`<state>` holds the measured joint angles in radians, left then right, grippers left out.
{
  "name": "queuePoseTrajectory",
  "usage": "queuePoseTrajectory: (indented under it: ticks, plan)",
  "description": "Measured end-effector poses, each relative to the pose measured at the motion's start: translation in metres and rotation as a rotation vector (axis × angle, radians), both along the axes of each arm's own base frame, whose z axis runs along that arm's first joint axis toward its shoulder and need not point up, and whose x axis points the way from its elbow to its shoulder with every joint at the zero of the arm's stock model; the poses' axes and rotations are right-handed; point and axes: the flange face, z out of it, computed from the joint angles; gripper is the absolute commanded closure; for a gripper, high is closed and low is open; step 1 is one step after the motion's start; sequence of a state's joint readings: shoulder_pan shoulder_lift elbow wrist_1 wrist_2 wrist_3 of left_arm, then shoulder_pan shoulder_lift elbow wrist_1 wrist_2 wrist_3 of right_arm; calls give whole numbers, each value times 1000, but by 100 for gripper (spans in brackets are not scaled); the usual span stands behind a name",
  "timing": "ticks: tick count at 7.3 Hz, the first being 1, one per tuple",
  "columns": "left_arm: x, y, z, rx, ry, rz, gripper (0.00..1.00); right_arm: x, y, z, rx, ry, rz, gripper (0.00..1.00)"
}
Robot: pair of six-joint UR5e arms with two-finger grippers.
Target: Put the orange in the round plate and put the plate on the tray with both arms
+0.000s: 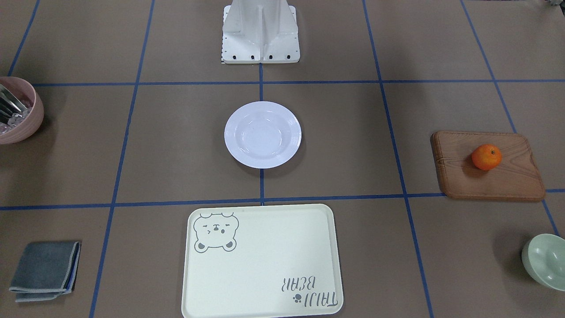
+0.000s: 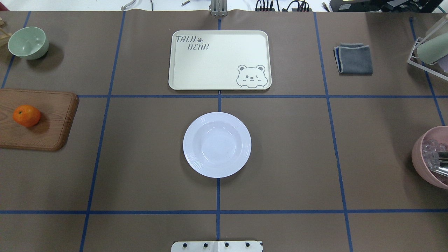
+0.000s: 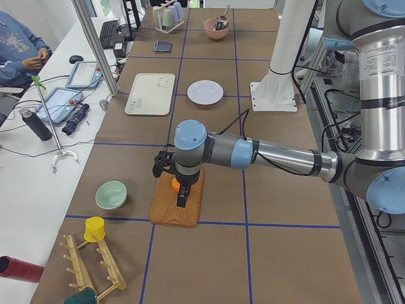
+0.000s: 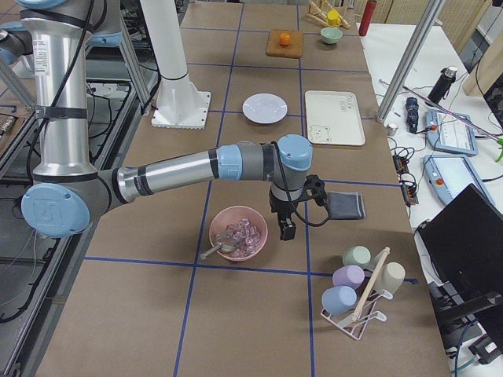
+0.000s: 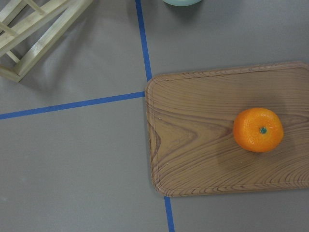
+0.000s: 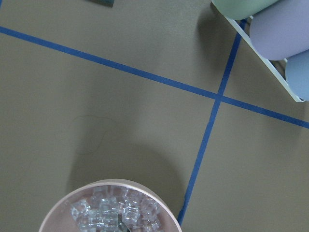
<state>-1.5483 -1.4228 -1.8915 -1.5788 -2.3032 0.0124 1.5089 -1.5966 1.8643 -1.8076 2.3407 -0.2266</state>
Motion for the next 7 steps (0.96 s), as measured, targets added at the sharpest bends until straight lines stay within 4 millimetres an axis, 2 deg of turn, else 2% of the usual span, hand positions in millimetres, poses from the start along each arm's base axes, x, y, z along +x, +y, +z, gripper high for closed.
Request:
queuePoseTrajectory:
  ticks: [3, 5, 7]
  plan:
    - [2, -3, 8, -49, 12, -39, 2, -4, 2, -3, -3, -43, -2, 0]
    - [7, -9, 6, -57, 17, -54, 2, -5, 2, -5, -3, -48, -2, 0]
    - [30, -25, -9, -48, 22, -37, 2, -8, 2, -5, -5, -49, -6, 0]
